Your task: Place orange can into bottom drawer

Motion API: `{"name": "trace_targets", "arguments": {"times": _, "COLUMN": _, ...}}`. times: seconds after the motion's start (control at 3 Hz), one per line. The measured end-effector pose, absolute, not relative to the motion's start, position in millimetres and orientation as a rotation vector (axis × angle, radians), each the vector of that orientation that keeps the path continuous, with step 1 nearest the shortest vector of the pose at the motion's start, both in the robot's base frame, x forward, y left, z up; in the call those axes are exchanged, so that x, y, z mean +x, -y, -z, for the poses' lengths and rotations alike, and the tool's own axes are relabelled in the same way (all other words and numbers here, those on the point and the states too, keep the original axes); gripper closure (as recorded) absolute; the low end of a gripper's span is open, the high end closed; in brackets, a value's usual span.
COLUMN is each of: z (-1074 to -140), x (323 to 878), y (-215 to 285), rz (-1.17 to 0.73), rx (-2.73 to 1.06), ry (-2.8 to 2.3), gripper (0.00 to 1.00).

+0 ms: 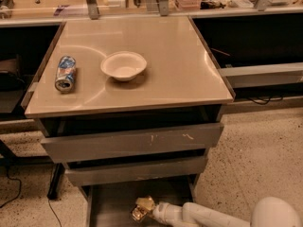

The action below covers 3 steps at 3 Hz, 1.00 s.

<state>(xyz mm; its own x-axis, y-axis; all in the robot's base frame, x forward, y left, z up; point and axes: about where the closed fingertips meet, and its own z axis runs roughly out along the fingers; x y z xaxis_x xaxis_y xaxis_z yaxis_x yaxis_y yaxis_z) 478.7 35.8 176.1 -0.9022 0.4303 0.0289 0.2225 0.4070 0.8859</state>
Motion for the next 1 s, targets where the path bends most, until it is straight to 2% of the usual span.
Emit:
{"name": "trace_targets", "arguments": {"times": 0.33, "z": -175.9, "x": 479.0, "y": -36.1, "rz": -1.500, "rx": 0.577, "ry": -2.458, "gripper": 1.00}}
{"name": "trace_targets", "arguments": {"times": 1.0, "z": -115.4, "x": 470.4, "y": -54.9, "rz": -1.474, "rx": 0.736, "ry": -2.515, "gripper": 1.00}}
